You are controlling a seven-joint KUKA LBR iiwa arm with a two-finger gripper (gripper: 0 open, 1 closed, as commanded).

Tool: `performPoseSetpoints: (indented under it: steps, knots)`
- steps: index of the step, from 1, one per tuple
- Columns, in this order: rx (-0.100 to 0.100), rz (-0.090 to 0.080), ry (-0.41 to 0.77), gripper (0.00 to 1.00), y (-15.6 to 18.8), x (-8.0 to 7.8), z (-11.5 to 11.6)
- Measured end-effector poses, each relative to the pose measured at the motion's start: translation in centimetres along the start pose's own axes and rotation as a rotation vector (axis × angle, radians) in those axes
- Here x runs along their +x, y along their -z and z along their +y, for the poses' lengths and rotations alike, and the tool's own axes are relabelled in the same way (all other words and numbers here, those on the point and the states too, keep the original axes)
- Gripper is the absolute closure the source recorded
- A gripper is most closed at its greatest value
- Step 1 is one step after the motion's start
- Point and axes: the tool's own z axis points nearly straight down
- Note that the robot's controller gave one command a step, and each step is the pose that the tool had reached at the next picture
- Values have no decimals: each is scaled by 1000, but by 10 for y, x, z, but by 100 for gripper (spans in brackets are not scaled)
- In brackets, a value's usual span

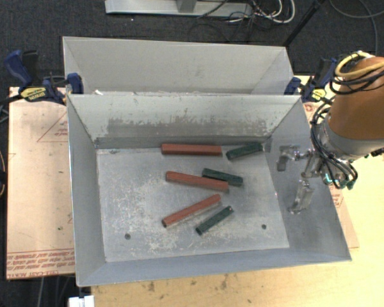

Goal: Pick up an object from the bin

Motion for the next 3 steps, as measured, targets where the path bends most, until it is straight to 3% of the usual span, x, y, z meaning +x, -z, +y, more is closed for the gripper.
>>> performPoseSetpoints:
  steps: [1, 2, 3]
  knots:
    - [1, -7, 3, 0, 4, -2, 0]
    - [3, -15, -26, 0, -45, -9, 41]
    - [-1, -1, 92, 0, -71, -20, 68]
